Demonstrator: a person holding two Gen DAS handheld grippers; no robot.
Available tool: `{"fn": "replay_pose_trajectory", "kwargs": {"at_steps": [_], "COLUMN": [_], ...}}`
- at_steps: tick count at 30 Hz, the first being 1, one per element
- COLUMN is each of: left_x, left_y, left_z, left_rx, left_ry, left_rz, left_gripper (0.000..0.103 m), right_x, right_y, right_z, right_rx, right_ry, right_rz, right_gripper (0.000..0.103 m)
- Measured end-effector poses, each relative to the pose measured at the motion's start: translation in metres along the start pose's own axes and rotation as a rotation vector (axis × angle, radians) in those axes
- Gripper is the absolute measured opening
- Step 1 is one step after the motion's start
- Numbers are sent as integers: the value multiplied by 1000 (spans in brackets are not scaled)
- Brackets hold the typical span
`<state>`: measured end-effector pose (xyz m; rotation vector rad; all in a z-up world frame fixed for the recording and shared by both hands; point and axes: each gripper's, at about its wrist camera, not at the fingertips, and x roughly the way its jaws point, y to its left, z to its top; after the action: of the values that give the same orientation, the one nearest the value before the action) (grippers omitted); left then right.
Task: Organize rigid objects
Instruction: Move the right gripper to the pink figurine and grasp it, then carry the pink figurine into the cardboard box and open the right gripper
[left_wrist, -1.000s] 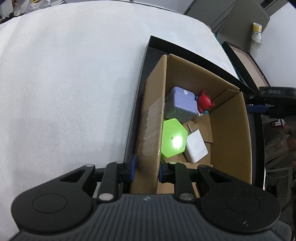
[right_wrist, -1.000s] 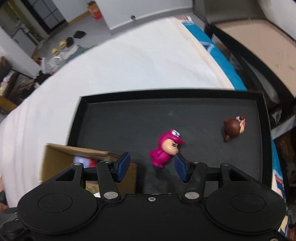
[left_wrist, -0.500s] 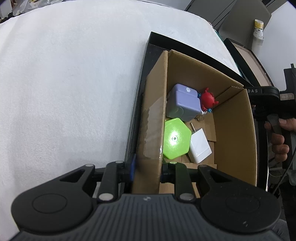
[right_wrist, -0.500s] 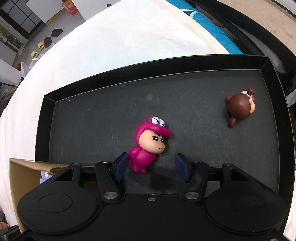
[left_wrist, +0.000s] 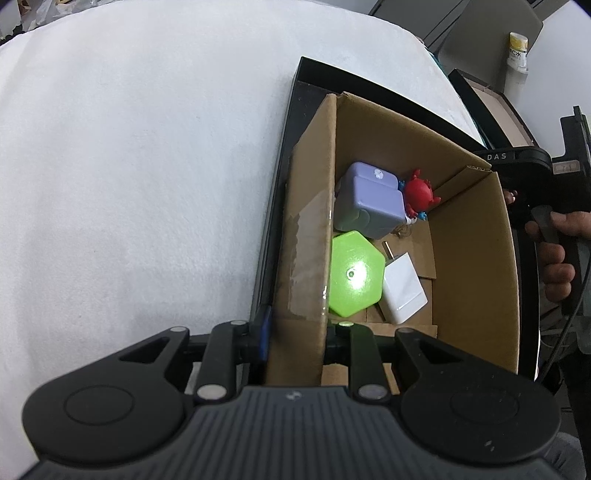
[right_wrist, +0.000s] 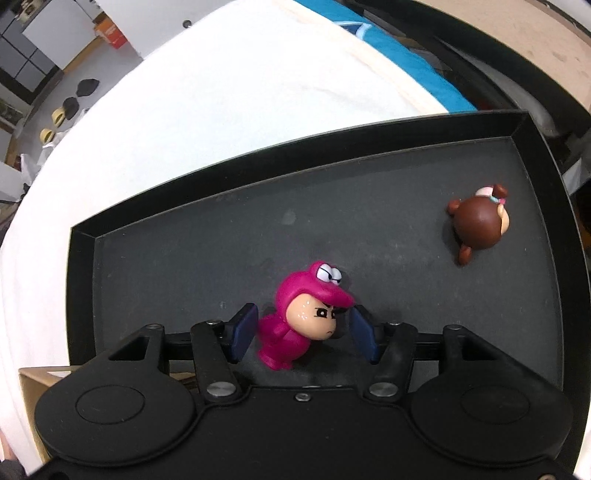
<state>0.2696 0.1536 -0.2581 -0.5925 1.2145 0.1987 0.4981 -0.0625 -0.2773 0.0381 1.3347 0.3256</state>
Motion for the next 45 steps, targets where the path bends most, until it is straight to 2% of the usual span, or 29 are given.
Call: {"fn": "replay_pose_trajectory", "kwargs": {"at_steps": [1,2,5,6,19,30,37,42,45], "left_x": [0,0,0,0,-1,-1,-1,-2,-2], "left_y": [0,0,-1,-1,0,-1,-1,-1,-1], "left_z": [0,0,1,1,1,1,0,-1,-1], "left_rx": [-1,-1,-4,-3,-3,-5,-6,-4,-4], "left_ry": [0,0,-1,-2,-4,-3,-2,-1,-2], "left_rz": [0,0,4,5,6,8,6,5,5], "left_gripper": [22,23,22,22,22,23,23,23,23], "right_x": [1,1,-1,-2,-31,-96,-149,-165,-166], "right_y": [2,3,3,1,-18,-20,13,45,64], "right_z": [-1,-2,-3,-3,-16,-29,-37,-47,-53], "right_rx": [-14,-31,-47,-51,-114,-186,-307,-413,-475], "right_ry": [-7,-12,5,6,-20,-119,-172,-172,-164], "right_rz": [-7,-7,-6,-8,-22,47,137,180,178], "right_gripper": [51,44,42,36,36,36,36,36,36]}}
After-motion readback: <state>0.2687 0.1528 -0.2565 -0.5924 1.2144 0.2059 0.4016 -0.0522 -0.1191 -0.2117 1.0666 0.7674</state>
